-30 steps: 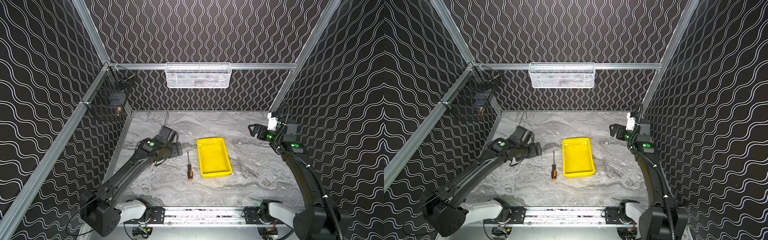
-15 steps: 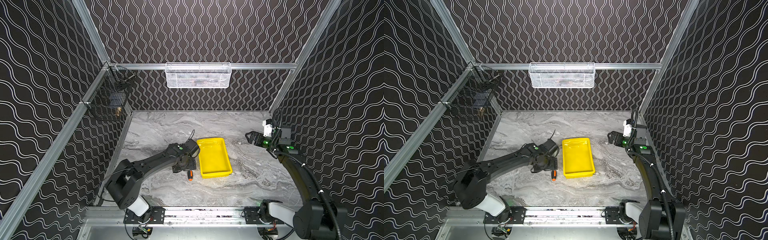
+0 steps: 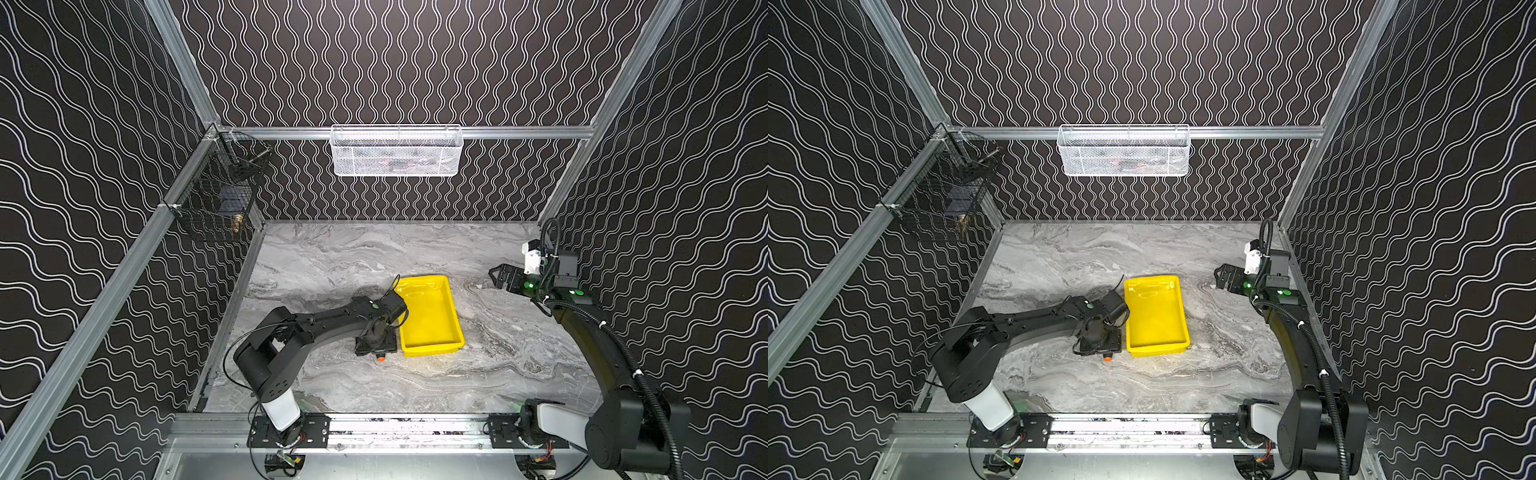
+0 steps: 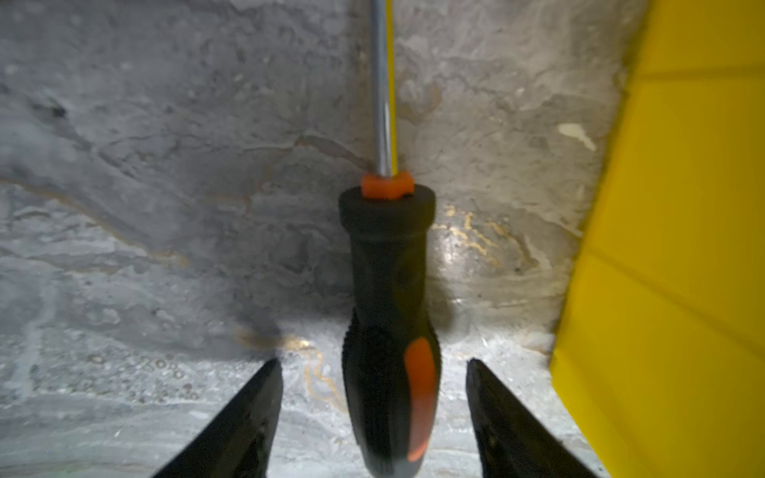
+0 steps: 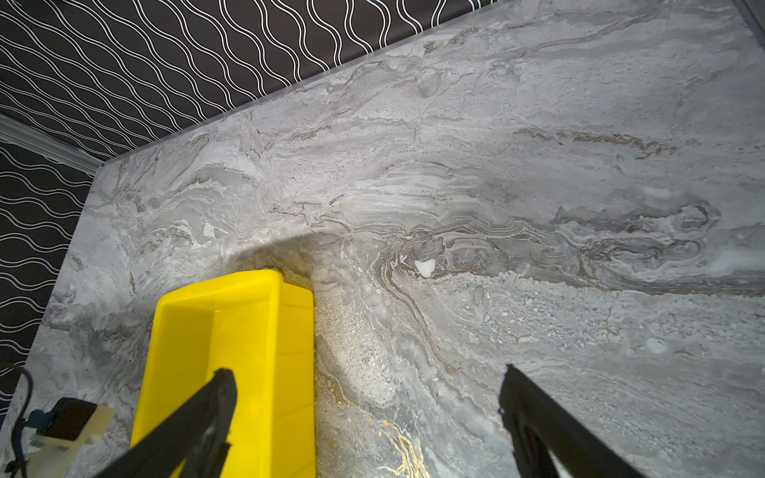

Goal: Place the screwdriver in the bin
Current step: 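Close the left gripper on the black-and-orange screwdriver handle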

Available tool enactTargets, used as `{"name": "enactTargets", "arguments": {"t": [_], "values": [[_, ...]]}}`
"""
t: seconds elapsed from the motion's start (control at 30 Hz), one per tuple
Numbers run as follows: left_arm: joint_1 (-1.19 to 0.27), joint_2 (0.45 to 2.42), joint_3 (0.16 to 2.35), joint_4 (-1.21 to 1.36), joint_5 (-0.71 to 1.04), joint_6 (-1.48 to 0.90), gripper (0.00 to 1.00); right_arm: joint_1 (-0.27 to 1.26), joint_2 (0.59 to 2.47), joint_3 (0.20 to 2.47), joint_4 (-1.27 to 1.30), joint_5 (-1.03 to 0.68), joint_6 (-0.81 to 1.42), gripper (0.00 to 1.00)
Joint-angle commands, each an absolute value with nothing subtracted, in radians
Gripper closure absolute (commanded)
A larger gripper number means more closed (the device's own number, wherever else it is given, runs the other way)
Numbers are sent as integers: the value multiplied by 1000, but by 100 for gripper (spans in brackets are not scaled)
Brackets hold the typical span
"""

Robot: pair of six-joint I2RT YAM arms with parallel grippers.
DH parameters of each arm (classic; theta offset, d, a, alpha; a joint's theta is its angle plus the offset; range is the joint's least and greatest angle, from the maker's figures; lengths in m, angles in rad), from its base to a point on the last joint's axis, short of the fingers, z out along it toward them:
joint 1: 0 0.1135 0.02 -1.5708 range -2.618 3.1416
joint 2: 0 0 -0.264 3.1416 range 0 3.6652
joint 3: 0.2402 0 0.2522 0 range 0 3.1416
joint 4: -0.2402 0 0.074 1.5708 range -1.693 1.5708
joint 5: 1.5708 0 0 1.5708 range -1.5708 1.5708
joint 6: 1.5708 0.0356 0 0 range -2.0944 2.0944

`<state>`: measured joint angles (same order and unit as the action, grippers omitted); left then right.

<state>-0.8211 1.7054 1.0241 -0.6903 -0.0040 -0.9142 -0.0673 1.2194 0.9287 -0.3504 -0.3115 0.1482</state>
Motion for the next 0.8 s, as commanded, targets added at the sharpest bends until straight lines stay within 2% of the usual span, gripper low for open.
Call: {"name": "enactTargets", "arguments": {"t": [0.0, 0.07, 0.3, 0.57, 0.7, 0.77], "values": [[-822, 1707, 1021, -667, -4, -929, 36, -67, 1223, 934, -331, -316, 140, 1], [-821, 1707, 1020, -671, -22, -930, 44, -67, 1222, 935, -330, -316, 138, 1], [-821, 1706, 1014, -666, -52, -918, 62, -67, 1228, 930, -327, -327, 137, 1], [-821, 1701, 1012, -668, -77, -895, 74, -67, 1219, 924, -331, -331, 134, 1], [-821, 1685, 1008, -669, -85, -894, 85, -67, 1213, 926, -338, -330, 133, 1], [-821, 1679, 1006, -669, -95, -890, 86, -67, 1209, 927, -336, -332, 131, 1]]}}
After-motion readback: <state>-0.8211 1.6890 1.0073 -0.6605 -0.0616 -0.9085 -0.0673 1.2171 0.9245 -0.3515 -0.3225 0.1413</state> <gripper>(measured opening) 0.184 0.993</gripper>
